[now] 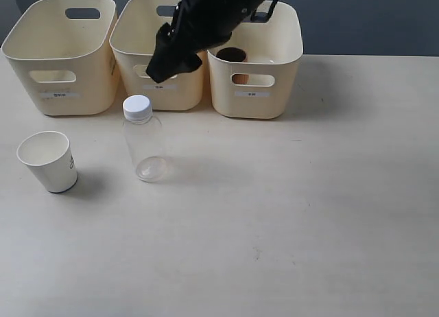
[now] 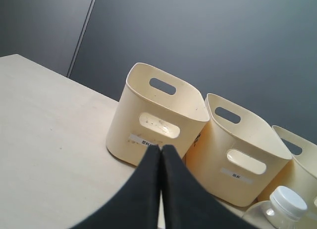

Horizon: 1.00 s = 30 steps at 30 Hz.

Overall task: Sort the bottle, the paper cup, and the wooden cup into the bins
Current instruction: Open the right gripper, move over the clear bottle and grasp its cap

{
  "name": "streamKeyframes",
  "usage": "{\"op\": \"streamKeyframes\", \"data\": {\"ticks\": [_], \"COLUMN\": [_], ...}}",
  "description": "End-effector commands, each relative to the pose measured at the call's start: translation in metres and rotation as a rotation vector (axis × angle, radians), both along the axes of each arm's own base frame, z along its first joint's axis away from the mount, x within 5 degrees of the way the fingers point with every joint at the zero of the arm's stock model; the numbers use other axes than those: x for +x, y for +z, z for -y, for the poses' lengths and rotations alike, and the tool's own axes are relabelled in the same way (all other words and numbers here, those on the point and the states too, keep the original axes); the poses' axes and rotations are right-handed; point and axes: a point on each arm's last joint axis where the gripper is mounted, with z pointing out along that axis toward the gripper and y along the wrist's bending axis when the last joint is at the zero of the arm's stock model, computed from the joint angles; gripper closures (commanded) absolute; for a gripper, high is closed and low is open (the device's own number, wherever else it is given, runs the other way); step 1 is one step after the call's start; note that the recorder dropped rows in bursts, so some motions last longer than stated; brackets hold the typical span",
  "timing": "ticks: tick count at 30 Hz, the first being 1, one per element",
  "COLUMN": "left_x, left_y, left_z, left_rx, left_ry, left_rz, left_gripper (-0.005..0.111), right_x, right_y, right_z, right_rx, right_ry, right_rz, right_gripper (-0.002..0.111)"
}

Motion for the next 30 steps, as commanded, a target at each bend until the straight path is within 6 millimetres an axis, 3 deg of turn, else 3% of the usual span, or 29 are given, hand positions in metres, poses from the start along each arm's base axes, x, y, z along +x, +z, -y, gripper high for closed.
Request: {"op": "streamKeyframes", "data": {"ticks": [1,8,10,14,30], "left_x": [0.0,0.0,0.0,0.0,0.0], "left_y": [0.0,0.0,0.0,0.0,0.0], "left_z": [0.0,0.0,0.0,0.0,0.0], "left_rx": [-0.001,-0.001,-0.001,-0.001,-0.001], "left_ry": [-0.007,-0.007,-0.007,-0.007,-0.007], "left_rz": [0.005,0.005,0.005,0.005,0.005], "left_gripper": [0.107,0.107,0.107,0.107,0.107], "right_x": [0.0,-0.003,-0.008,-0.003,0.004], "right_y": [-0.022,-0.06,-0.067,-0.067,-0.087], "right_z": [-0.003,-0.031,-0.04,-0.048,-0.055], "right_rx": [-0.039,-0.059,-0.066,-0.04,-0.007], "right_ry": [-0.011,0.082,0.106,0.064,0.028], "right_rz": [0.031,0.028,0.022,0.102,0.068], "right_gripper": [0.037,0.036,0.03,0.029,0.03]}}
